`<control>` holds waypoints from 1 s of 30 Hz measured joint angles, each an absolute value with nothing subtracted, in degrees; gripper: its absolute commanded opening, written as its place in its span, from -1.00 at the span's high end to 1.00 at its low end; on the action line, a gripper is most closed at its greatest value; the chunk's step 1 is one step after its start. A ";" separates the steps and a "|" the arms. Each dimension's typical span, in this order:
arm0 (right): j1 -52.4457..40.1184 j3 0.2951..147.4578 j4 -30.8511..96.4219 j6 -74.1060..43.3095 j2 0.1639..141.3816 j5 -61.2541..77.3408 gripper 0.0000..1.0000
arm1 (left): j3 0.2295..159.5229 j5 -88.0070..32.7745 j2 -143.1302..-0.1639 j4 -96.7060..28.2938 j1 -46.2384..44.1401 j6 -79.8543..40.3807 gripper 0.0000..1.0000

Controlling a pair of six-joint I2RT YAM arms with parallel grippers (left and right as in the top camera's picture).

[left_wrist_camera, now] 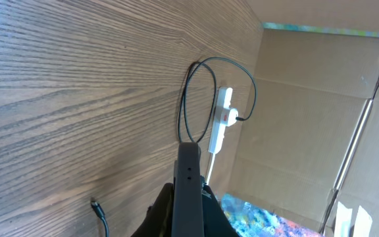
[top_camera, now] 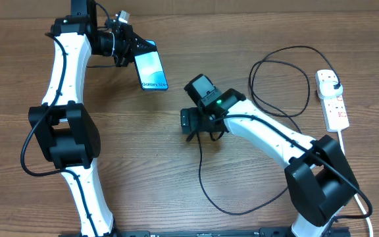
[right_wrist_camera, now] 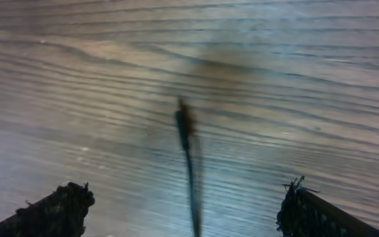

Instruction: Plug charger to phone and switch on socket

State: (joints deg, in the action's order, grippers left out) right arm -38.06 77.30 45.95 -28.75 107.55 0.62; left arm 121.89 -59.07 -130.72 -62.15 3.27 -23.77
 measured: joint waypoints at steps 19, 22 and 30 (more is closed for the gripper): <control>-39.00 77.19 42.61 -29.95 112.97 0.62 -0.22 | 121.89 -59.05 -130.72 -61.67 4.19 -23.77 0.92; -38.98 77.19 41.98 -29.89 113.82 0.62 -0.20 | 121.89 -59.05 -130.72 -61.67 4.16 -23.77 0.92; -39.00 77.21 42.11 -29.91 115.81 0.58 0.07 | 121.89 -59.05 -130.72 -61.67 4.16 -23.77 0.92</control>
State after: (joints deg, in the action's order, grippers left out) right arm -39.00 77.21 42.11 -29.91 115.81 0.58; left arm 121.89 -59.05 -130.72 -61.67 4.16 -23.77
